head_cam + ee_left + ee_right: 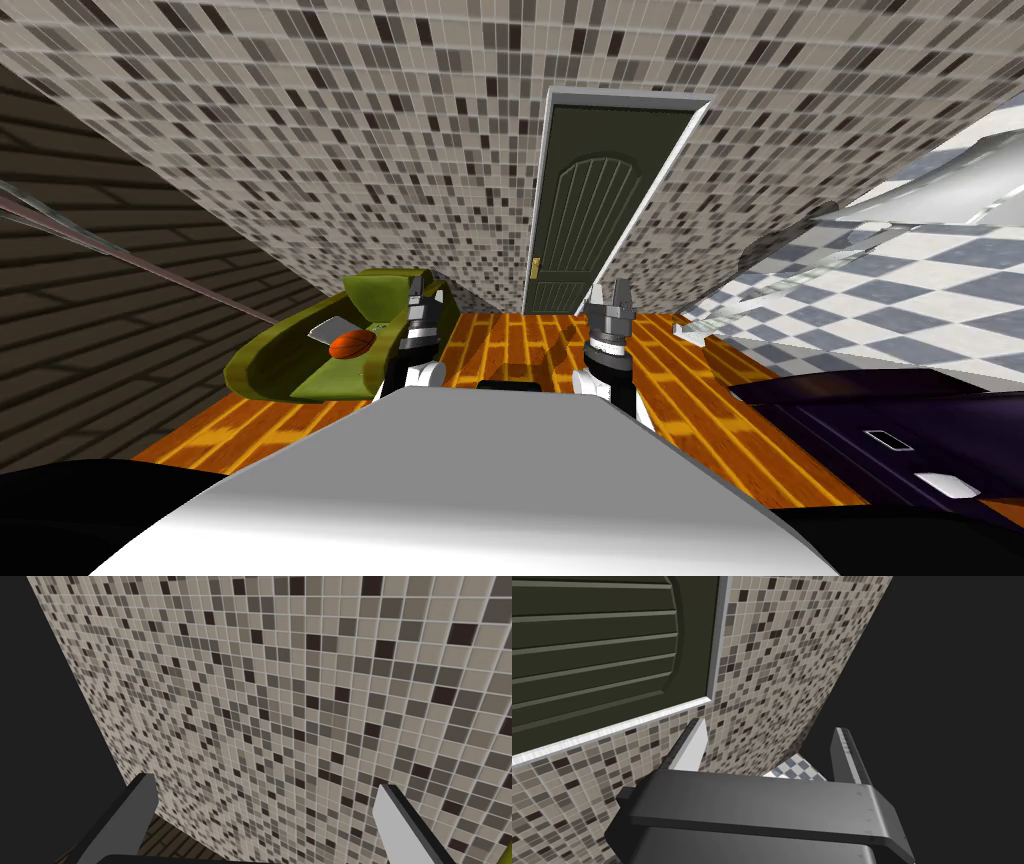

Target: Pull the door open

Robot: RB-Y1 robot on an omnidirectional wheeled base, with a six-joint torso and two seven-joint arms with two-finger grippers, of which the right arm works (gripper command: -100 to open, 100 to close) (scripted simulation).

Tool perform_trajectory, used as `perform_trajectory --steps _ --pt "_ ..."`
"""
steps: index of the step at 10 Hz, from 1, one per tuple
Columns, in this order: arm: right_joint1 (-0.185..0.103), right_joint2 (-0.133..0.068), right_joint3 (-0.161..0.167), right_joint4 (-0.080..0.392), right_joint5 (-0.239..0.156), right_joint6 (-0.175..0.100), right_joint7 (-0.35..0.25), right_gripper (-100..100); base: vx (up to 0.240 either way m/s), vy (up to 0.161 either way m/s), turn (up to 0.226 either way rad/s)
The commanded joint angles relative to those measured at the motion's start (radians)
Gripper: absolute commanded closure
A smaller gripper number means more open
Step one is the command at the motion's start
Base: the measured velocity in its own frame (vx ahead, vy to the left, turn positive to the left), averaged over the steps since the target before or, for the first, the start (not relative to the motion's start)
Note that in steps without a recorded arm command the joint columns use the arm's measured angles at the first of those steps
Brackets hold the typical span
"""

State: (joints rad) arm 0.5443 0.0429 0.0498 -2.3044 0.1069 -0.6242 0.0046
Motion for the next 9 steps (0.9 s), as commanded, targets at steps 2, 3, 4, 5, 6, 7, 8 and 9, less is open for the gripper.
perform_trajectory --steps 2,3,4,5,6,7,8,9 --pt "-0.023 -0.019 -0.001 0.043 -0.006 0.011 0.052 -100 0.102 0.001 0.006" --pt "-0.029 -0.023 -0.001 0.053 -0.008 0.014 0.065 -100 0.091 -0.005 0.003" --pt "-0.044 -0.033 -0.002 0.08 -0.012 0.021 0.098 -100 0.11 -0.006 0.006" --pt "-0.052 -0.038 -0.002 0.095 -0.014 0.024 0.116 -100 0.113 -0.004 0.007" --pt "-0.06 -0.044 -0.003 0.11 -0.016 0.028 0.134 -100 0.101 -0.003 0.006" --pt "-0.069 -0.049 -0.003 0.126 -0.019 0.032 0.154 -100 0.089 0.0 0.005" --pt "-0.079 -0.055 -0.004 0.145 -0.022 0.037 0.177 -100 0.079 0.005 0.006" --pt "-0.089 -0.061 -0.004 0.163 -0.024 0.042 0.2 -100 0.076 0.008 0.006"
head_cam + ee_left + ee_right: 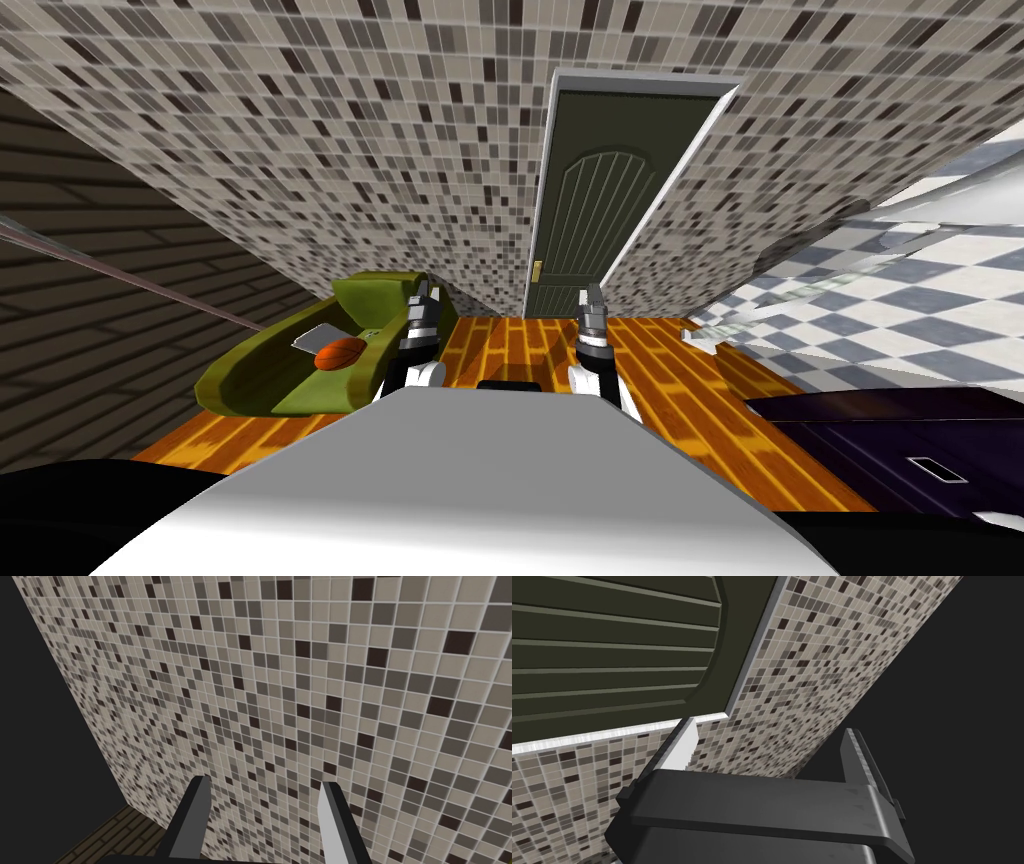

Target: Pull the door open

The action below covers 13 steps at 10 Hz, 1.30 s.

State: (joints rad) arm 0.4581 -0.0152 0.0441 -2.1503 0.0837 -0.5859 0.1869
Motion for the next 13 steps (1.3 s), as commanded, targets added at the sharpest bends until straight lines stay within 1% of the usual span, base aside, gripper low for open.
perform_trajectory --steps 1,6,12,13 --pt "-0.013 -0.009 0.001 0.028 -0.004 0.009 0.04 -100 0.085 -0.003 0.004" --pt "-0.073 -0.04 -0.002 0.137 -0.02 0.036 0.173 -100 0.099 -0.002 0.007" --pt "-0.154 -0.077 -0.006 0.285 -0.042 0.075 0.347 -100 0.099 0.0 0.008" --pt "-0.154 -0.077 -0.006 0.285 -0.042 0.075 0.354 -100 0.066 -0.007 0.004"
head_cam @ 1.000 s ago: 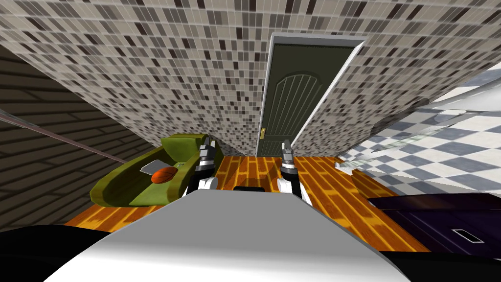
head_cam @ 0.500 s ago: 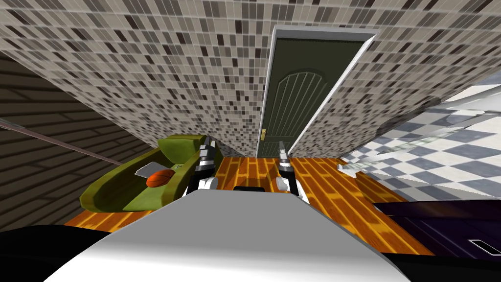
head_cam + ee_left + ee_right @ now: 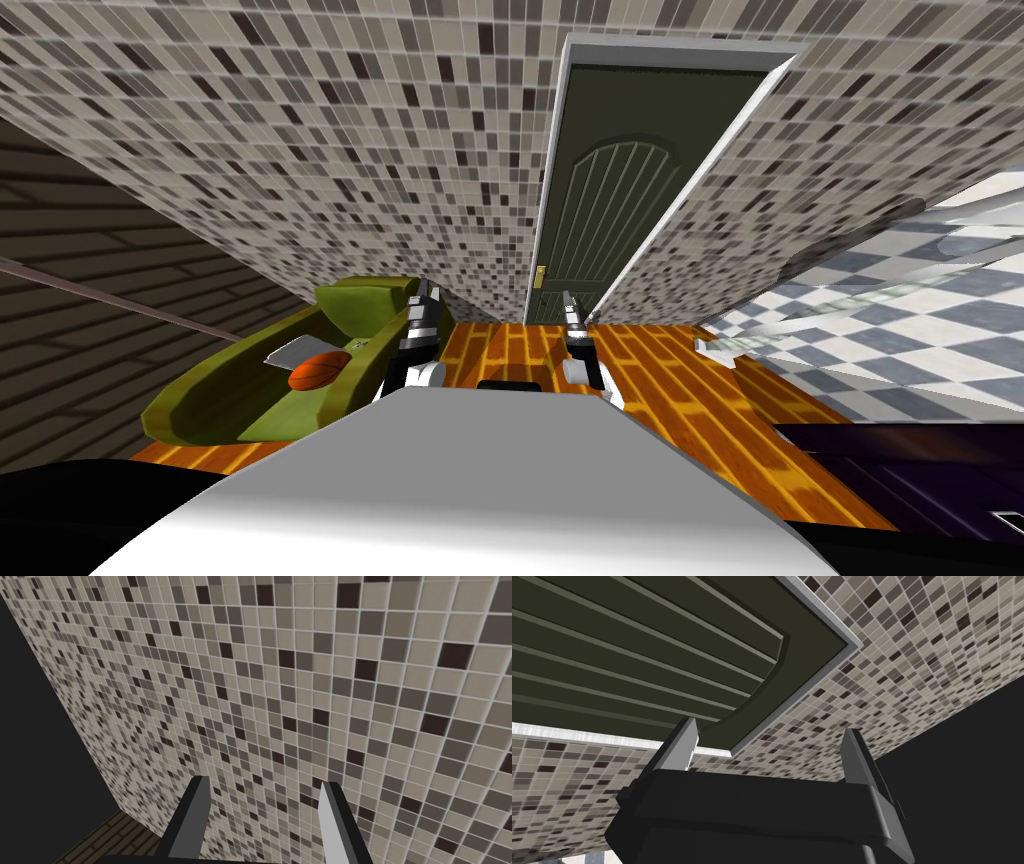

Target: Pull the door open

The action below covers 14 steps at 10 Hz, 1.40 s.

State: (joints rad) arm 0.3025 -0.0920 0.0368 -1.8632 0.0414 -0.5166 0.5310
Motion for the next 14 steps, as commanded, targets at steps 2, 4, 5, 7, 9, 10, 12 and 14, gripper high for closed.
perform_trajectory --steps 2,4,5,7,9,10,12,14 --pt "-0.027 -0.012 0.0 0.049 -0.008 0.018 0.071 -100 0.066 -0.006 0.005" --pt "-0.055 -0.024 -0.001 0.102 -0.016 0.032 0.129 -100 0.092 0.005 0.01" --pt "-0.055 -0.024 -0.001 0.102 -0.016 0.032 0.138 -100 0.081 0.004 0.001" --pt "-0.084 -0.035 -0.002 0.154 -0.023 0.045 0.2 -100 0.061 -0.006 0.007" --pt "-0.113 -0.046 -0.004 0.207 -0.031 0.059 0.26 -100 0.105 -0.009 0.008" --pt "-0.127 -0.052 -0.004 0.233 -0.035 0.066 0.292 -100 0.095 -0.012 0.009" --pt "-0.141 -0.057 -0.005 0.259 -0.039 0.072 0.329 -100 0.076 0.01 0.004" --pt "-0.169 -0.067 -0.006 0.31 -0.047 0.085 0.392 -100 0.064 -0.004 0.007"
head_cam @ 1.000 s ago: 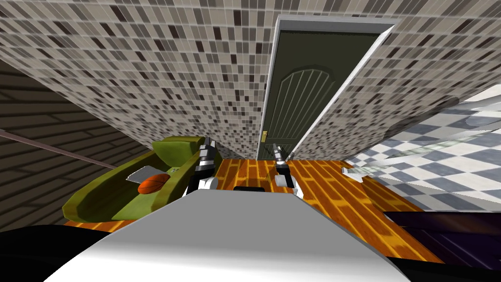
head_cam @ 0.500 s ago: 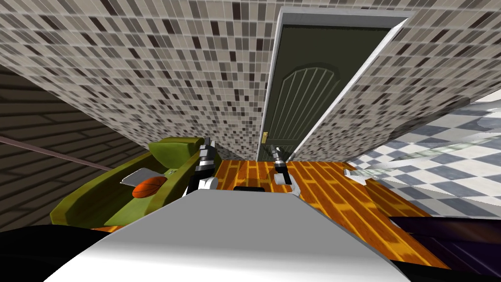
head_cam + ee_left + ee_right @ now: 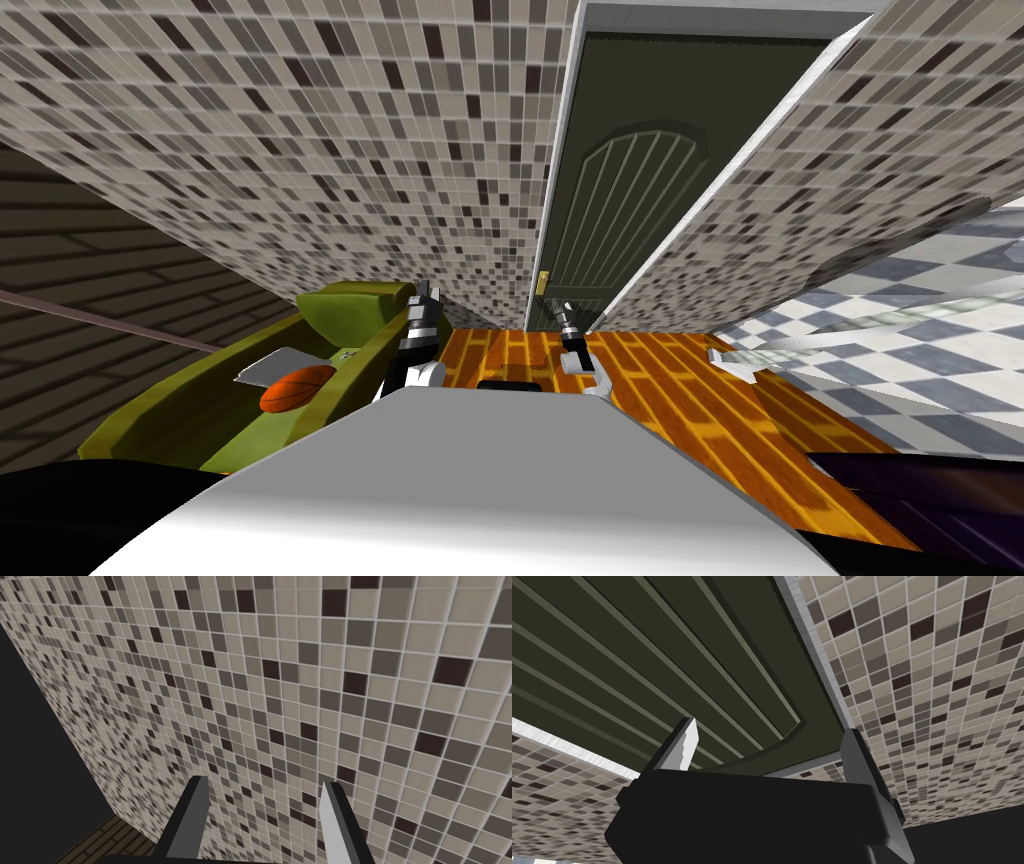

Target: Pull the door open

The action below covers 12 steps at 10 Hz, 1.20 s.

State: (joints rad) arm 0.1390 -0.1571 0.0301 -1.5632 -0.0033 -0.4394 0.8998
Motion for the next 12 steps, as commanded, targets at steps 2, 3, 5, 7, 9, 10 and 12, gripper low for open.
perform_trajectory --steps 2,3,5,7,9,10,12 --pt "-0.033 -0.011 -0.001 0.059 -0.009 0.021 0.079 -100 0.098 -0.001 0.006" --pt "-0.046 -0.016 -0.001 0.083 -0.013 0.027 0.107 -100 0.093 -0.014 0.01" --pt "-0.059 -0.02 -0.002 0.107 -0.016 0.033 0.142 -100 0.067 -0.002 0.004" --pt "-0.084 -0.029 -0.003 0.152 -0.023 0.045 0.197 -100 0.084 -0.002 0.007" --pt "-0.107 -0.036 -0.004 0.196 -0.03 0.056 0.25 -100 0.093 -0.018 0.008" --pt "-0.119 -0.04 -0.005 0.216 -0.033 0.061 0.275 -100 0.094 0.011 0.008" --pt "-0.139 -0.047 -0.006 0.254 -0.038 0.071 0.321 -100 0.107 -0.002 0.004"
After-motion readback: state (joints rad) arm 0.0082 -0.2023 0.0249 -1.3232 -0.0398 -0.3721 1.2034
